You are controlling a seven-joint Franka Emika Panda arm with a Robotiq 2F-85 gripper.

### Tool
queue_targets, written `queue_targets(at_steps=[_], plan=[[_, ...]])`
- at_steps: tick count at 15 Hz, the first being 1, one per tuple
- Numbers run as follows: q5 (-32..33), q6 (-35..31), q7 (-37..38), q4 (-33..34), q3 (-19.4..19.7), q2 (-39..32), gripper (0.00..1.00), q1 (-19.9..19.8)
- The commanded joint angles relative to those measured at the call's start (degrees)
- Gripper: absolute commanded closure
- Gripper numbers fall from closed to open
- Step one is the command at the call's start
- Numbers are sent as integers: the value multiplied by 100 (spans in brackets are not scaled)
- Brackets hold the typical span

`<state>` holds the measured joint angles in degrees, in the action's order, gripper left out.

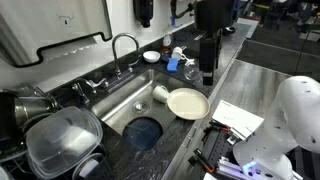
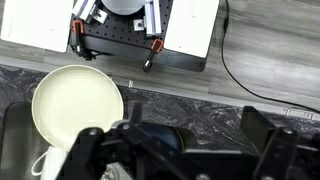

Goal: Put the white plate on the dish rack

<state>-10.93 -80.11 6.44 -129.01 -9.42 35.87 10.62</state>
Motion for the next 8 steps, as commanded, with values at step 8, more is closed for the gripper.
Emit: queue_targets(at_steps=[8], plan=[[-67, -518, -253, -332, -7, 66, 0, -74]])
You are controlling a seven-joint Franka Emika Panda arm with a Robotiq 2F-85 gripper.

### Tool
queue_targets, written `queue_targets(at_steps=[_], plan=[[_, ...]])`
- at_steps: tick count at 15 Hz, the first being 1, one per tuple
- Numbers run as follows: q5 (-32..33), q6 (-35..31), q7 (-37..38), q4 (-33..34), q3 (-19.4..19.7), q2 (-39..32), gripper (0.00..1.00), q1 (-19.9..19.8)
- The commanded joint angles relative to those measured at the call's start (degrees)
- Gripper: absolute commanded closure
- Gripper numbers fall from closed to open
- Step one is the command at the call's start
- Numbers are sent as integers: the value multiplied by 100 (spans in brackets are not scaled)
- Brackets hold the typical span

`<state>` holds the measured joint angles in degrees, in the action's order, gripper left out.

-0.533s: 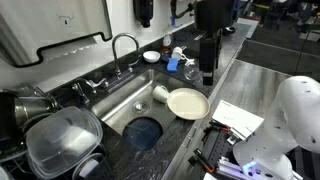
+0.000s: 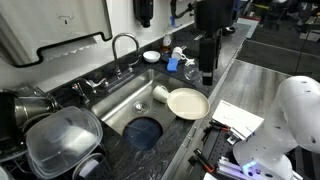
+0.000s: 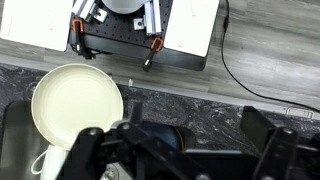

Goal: Put the white plate on the dish rack

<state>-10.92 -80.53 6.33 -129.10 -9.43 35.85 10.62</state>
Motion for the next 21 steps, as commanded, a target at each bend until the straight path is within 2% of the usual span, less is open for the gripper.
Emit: queue_targets(at_steps=[1, 4, 7, 9, 12, 16, 21], plan=[[-136, -770, -243, -496, 16, 92, 0, -90], [-554, -1823, -203, -1250, 176, 151, 0, -122], [-933, -2540, -46, -1926, 347, 164, 0, -242], [-967, -2920, 70, -2277, 384, 146, 0, -349], [-863, -3379, 411, -2608, 324, 18, 0, -499], [-599, -4037, 1258, -2869, 32, -247, 0, -672], [-31, -4493, 2426, -2899, -225, -688, 0, -1024]])
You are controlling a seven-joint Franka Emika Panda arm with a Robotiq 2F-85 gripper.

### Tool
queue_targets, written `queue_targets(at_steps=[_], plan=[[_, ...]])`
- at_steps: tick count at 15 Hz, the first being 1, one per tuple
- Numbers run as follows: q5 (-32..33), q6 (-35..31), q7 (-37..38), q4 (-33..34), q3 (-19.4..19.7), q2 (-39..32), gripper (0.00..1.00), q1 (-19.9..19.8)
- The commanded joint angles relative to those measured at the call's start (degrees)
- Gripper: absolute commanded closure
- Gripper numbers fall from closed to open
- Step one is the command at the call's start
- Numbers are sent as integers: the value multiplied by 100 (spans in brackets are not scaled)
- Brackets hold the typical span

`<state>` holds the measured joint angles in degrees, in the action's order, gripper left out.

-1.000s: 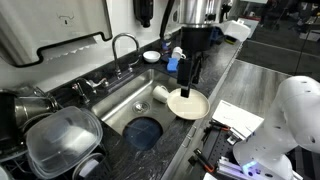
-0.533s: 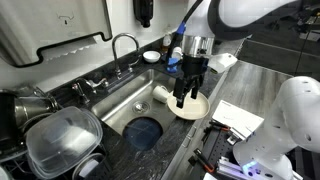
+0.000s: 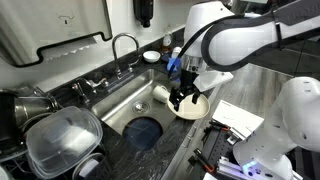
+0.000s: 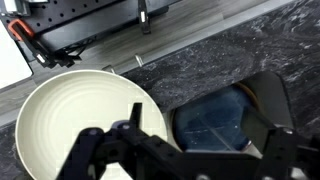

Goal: Put the white plate on the dish rack

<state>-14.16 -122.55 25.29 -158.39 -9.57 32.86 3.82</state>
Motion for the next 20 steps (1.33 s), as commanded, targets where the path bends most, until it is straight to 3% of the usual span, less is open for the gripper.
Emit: queue_targets(at_steps=[1, 2, 7, 12, 20], plan=[[342, -185, 540, 117, -132, -553, 0, -352], [225, -75, 391, 9, -64, -172, 0, -160], [292, -91, 488, 37, -47, -405, 0, -255], [488, -818, 1101, 147, -349, -918, 0, -331], [1641, -1784, 2186, 403, -495, -1941, 0, -415]])
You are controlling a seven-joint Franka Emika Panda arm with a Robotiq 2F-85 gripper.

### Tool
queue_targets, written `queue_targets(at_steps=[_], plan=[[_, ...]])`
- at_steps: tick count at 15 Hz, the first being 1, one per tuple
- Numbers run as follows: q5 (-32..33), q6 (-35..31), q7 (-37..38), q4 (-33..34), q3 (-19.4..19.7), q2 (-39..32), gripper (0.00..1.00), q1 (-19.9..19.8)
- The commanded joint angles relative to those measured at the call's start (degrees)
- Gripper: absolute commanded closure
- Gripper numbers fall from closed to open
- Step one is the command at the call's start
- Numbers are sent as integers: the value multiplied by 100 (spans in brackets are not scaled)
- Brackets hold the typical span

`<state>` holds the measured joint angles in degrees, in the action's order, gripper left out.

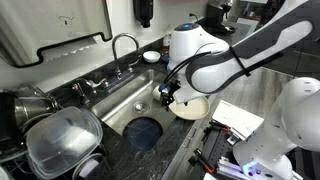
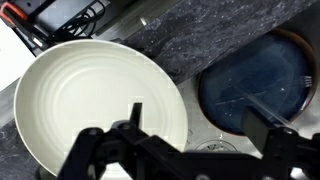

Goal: Put the white plate on the dish rack

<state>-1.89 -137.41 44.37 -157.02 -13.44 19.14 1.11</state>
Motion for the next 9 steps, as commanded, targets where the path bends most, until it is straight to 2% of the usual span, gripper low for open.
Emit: queue_targets(at_steps=[1, 5, 9], plan=[[602, -371, 379, 326, -97, -710, 0, -143], [1161, -648, 623, 504, 32, -1248, 0, -71], [1375, -820, 719, 633, 220, -1700, 0, 9]])
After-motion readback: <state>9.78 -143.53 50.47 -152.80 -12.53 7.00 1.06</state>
